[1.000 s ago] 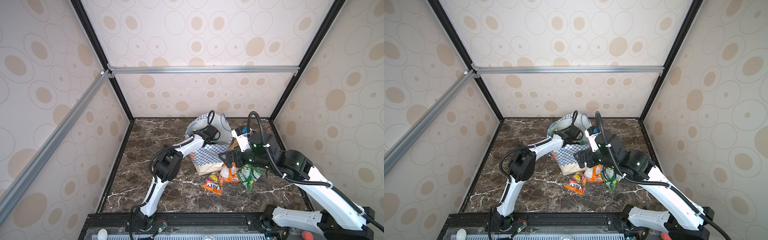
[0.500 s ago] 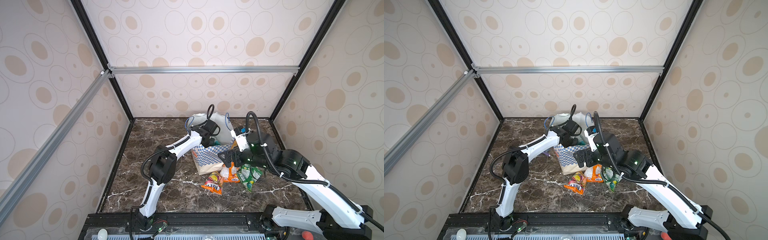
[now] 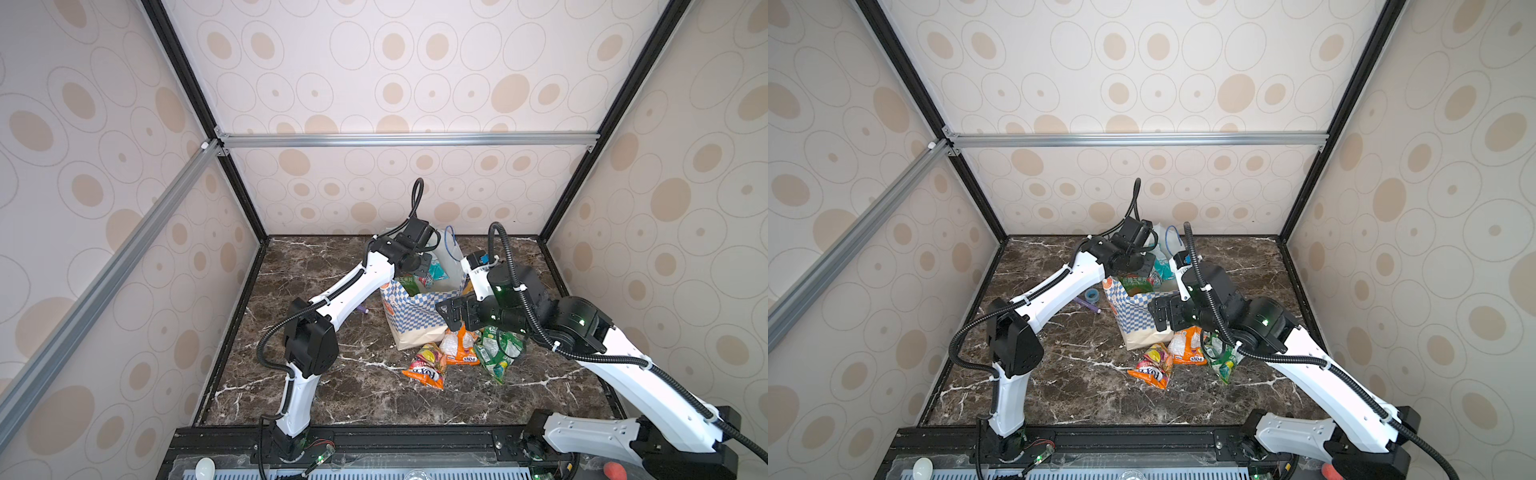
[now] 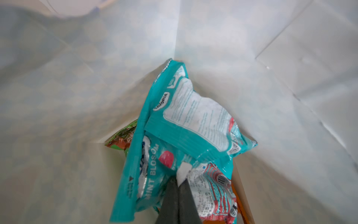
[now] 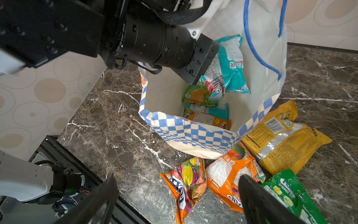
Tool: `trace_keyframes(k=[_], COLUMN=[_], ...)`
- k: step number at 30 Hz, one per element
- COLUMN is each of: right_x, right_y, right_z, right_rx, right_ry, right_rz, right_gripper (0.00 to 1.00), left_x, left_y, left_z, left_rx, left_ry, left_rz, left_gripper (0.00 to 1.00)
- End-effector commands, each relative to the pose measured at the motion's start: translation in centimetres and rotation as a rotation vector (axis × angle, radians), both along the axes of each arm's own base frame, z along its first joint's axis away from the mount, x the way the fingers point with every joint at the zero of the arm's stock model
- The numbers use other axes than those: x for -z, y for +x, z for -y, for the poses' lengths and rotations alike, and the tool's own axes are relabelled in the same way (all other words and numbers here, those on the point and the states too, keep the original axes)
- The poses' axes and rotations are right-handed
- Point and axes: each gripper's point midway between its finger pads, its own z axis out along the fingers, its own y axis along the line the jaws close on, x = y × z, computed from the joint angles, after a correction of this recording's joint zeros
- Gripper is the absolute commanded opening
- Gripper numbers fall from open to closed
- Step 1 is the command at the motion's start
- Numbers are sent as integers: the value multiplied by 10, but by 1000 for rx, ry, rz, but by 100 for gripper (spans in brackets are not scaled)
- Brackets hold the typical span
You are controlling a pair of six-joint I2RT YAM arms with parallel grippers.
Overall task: Take the snacks out of the paper bag
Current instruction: Pick up the snack from the paper bag.
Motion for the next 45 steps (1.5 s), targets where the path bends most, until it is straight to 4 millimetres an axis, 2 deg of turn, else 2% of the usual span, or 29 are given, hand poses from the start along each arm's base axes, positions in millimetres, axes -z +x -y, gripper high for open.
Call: trace_keyframes(k=[1,22,26,35,40,45], right_x=[-1,-9,-15,-23,-29,-33], right_y=[4,2,1,1,2,4], right_z=[6,3,5,9,13,13], right_rx=[36,24,30,53,68,76], right_ry=[-1,45,64,97,110,124], right_rz=[5,10,24,49,70,87], right_gripper=[100,100,100,100,100,100], left_x=[-57,-135,-157,-210,-240,-259], left_y=[-1,-21,-28,-53,-73,-98], left_z=[2,-2,-7,-33,-60,-93], left_rx=[8,43,40,24,-11,-58], left_ry=[-62,-139,-137,-155,-167,-174], left_rz=[105,223,264,355,409,443], left_gripper=[0,0,0,0,0,0])
